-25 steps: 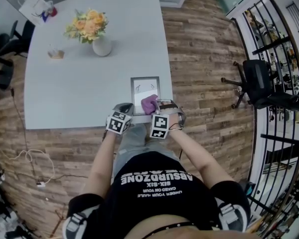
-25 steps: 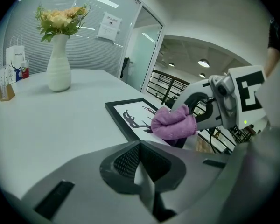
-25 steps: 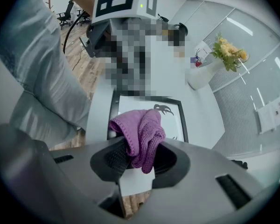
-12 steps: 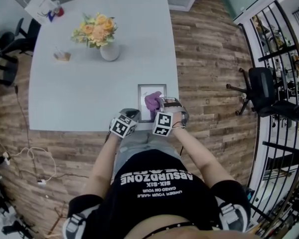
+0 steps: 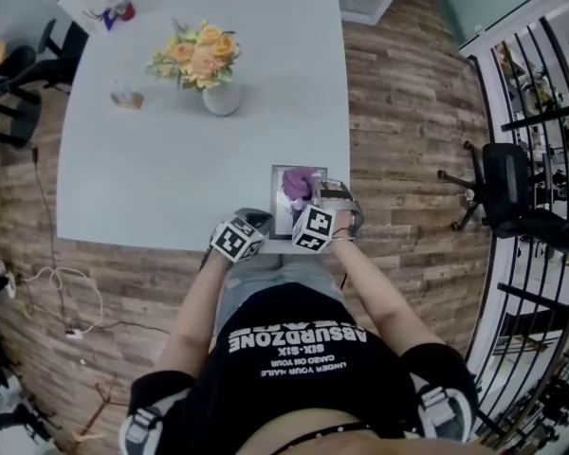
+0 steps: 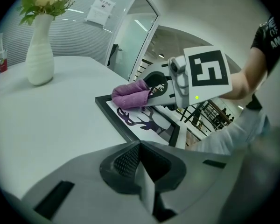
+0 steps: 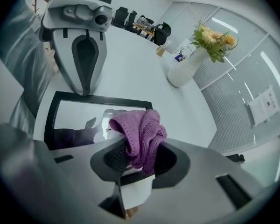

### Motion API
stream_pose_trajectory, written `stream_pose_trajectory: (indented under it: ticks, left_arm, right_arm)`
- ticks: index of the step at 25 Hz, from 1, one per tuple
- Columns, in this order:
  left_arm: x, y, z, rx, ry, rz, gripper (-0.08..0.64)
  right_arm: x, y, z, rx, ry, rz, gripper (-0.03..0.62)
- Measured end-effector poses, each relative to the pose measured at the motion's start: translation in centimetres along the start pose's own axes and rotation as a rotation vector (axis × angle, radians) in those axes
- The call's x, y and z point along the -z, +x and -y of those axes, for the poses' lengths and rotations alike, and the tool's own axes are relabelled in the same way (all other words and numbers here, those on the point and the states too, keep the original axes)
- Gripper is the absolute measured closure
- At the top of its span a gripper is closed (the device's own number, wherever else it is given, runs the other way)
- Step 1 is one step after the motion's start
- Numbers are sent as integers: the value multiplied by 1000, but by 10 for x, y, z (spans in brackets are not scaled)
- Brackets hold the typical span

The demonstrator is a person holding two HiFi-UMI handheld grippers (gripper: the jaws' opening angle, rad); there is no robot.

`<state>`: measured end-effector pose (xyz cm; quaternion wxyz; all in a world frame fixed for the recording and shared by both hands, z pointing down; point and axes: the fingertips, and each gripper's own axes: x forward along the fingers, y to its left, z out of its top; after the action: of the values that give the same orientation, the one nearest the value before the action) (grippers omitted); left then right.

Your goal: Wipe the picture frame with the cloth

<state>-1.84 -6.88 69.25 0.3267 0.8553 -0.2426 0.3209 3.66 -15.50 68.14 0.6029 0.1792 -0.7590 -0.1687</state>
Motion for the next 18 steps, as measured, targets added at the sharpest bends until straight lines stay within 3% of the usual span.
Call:
stream_pose_trajectory:
  ticks: [11, 18]
  left_arm:
    - [1, 0, -3, 2, -22, 12, 554]
    - [0, -1, -3, -14, -40, 36, 554]
  right_arm:
    - [5, -2, 2, -4, -26, 15, 472]
    - [29, -10, 8, 16, 16, -13, 472]
